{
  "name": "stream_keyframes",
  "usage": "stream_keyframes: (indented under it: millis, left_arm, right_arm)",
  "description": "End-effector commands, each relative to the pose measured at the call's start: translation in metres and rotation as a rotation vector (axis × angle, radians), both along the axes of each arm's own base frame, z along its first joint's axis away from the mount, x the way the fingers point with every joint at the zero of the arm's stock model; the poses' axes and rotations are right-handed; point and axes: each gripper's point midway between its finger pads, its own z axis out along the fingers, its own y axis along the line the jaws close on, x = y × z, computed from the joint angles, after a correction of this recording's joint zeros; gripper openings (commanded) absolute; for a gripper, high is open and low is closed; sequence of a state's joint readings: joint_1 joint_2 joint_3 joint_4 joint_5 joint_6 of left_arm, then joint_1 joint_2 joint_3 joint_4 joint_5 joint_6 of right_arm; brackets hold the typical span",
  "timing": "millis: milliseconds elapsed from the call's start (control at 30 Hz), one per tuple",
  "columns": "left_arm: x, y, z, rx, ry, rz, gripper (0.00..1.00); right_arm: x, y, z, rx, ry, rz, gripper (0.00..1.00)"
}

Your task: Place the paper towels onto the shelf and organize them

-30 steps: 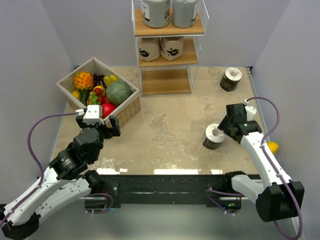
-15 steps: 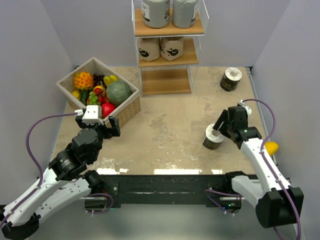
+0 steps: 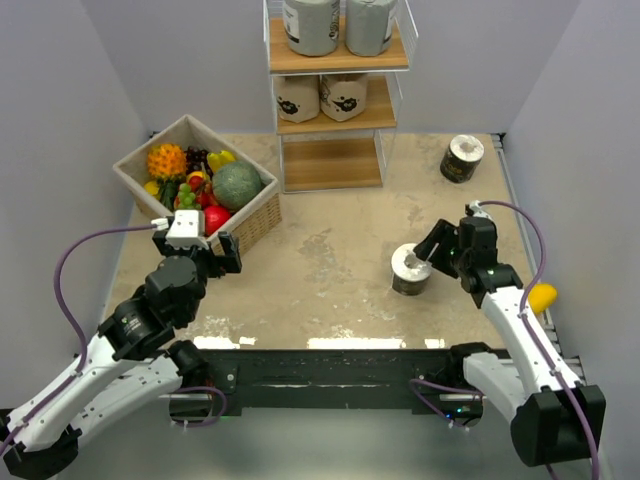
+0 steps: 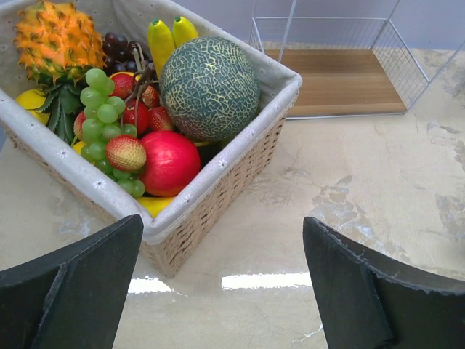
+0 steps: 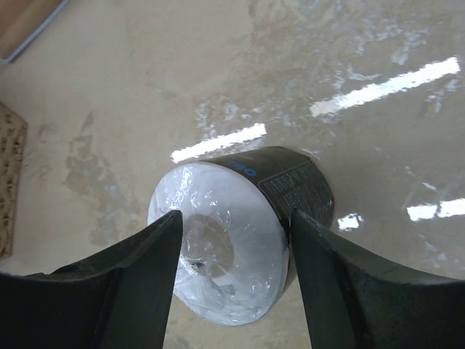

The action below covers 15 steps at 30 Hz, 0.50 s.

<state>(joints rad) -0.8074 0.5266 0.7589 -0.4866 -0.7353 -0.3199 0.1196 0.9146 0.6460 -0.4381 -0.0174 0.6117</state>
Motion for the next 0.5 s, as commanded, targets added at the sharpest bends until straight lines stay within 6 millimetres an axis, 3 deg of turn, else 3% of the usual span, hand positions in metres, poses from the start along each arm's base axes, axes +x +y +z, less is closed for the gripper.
stream_keyframes:
  millis: [0,67,200,300,467]
  left_arm:
    - [0.004,-0.002,0.009,-0.007,-0.027,0.0,0.96]
    - [0.004,-0.004,0.007,-0.006,-0.023,-0.005,0.96]
    - [0.005,-0.005,0.005,0.004,-0.015,-0.008,0.96]
    - [0.005,-0.006,0.004,0.007,-0.009,-0.008,0.96]
    - [0.006,-0.007,0.002,0.013,-0.002,-0.007,0.95]
  right_arm:
    - [0.007,0.041,0.032,0.178,-0.122,0.106,0.64]
    - [0.01,0.057,0.043,0.231,-0.157,0.143,0.63]
    - [0.004,0.11,0.049,0.332,-0.149,0.227,0.63]
    - [0.002,0.133,0.054,0.376,-0.155,0.257,0.63]
    - [0.004,0.126,0.052,0.288,-0.128,0.239,0.66]
